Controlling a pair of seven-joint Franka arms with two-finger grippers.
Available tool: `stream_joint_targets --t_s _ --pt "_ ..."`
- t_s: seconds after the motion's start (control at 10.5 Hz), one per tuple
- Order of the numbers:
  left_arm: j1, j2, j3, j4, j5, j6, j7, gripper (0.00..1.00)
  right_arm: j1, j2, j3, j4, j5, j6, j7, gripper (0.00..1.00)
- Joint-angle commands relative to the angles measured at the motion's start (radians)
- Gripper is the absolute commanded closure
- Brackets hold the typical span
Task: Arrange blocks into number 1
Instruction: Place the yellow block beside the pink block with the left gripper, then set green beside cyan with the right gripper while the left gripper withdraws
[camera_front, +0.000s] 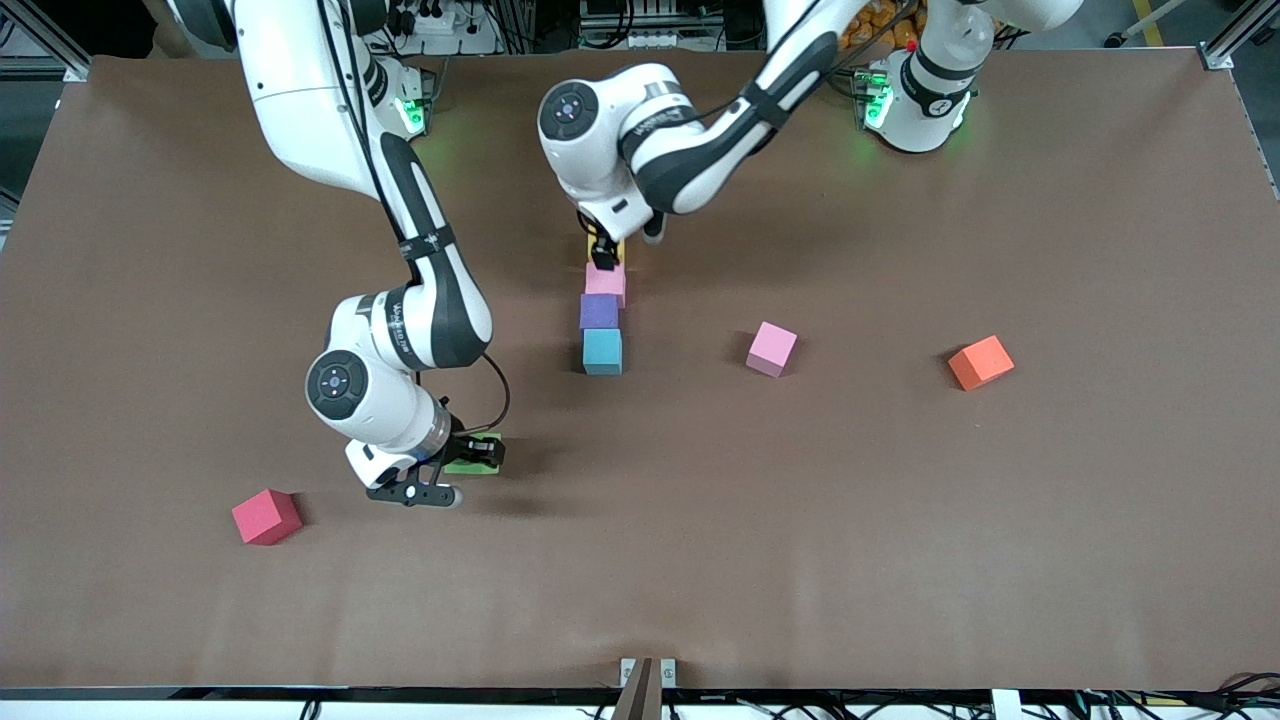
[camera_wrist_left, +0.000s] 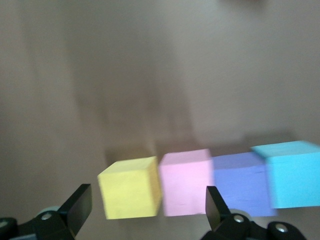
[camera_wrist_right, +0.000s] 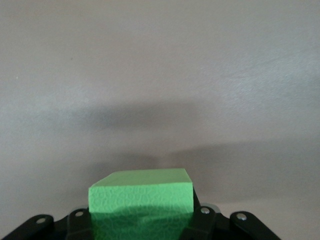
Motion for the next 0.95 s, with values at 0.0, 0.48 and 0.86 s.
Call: stream_joint_targets --t_s 0.0,0.48,0.86 --pt "0.126 -0.067 -0.007 0.008 0.023 -0.064 0.187 0.00 0.024 -0.038 0.004 -0.050 0.020 0.016 -0.003 0.54" --pt "0.408 -0.099 -0.005 0.074 0.056 -0.126 0.596 0.00 0.165 0.028 -0.052 0.021 0.009 0.019 0.046 0.54" --pt "0.594 -0.126 -0.007 0.076 0.093 -0.126 0.892 0.00 0.287 0.099 -0.056 0.109 0.015 0.027 0.222 0.54"
